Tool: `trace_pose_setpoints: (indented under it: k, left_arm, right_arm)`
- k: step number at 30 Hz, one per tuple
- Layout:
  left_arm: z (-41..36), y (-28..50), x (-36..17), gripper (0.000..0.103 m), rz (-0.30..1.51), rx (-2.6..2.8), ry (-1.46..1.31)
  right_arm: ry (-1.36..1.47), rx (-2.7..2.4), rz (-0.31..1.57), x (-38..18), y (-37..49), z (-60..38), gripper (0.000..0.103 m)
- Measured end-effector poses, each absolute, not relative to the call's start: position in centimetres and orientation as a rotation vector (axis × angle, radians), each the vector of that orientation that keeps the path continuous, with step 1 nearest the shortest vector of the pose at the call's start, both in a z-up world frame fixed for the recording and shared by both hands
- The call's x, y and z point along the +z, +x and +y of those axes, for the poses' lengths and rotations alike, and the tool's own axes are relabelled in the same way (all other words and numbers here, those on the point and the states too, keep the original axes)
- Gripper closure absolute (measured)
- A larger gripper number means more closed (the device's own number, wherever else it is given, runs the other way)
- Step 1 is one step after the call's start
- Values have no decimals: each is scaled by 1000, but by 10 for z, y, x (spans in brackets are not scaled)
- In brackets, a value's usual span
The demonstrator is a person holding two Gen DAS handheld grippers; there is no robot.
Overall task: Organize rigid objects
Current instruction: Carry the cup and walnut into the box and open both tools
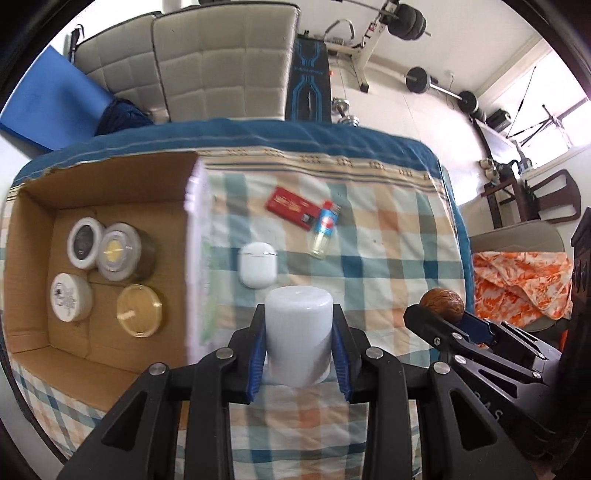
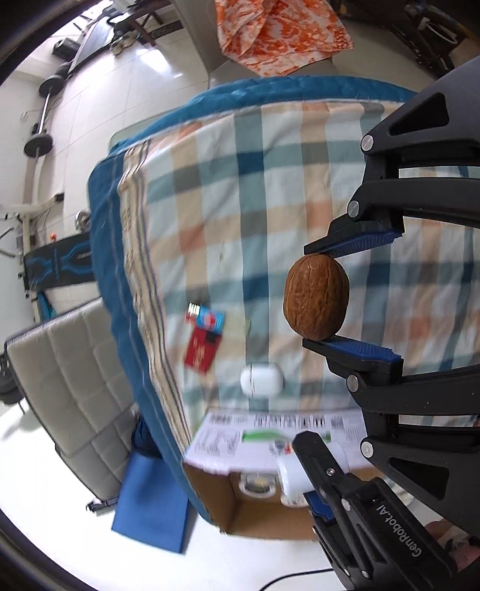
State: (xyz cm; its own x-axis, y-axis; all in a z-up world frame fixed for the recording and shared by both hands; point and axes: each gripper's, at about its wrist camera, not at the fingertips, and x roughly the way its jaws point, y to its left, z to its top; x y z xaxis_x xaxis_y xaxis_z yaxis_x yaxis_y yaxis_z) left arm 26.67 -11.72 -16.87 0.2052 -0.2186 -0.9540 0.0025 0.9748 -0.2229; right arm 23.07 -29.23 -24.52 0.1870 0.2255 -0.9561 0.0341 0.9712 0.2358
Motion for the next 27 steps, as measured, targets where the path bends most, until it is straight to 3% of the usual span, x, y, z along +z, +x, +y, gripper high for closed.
trace_pose_setpoints:
  k: [11, 19, 27]
  left_arm:
    - [57, 217, -181, 74, 1355, -21, -245]
    - [133, 209, -245, 74, 1508, 1, -295]
    - [147, 213, -311, 74, 1645, -40, -324]
  right_arm:
    - [211, 337, 1380, -220, 216, -125, 59]
    - [206, 355, 1512, -278, 213, -39, 59]
    - [213, 351, 1632, -337, 215, -4, 59]
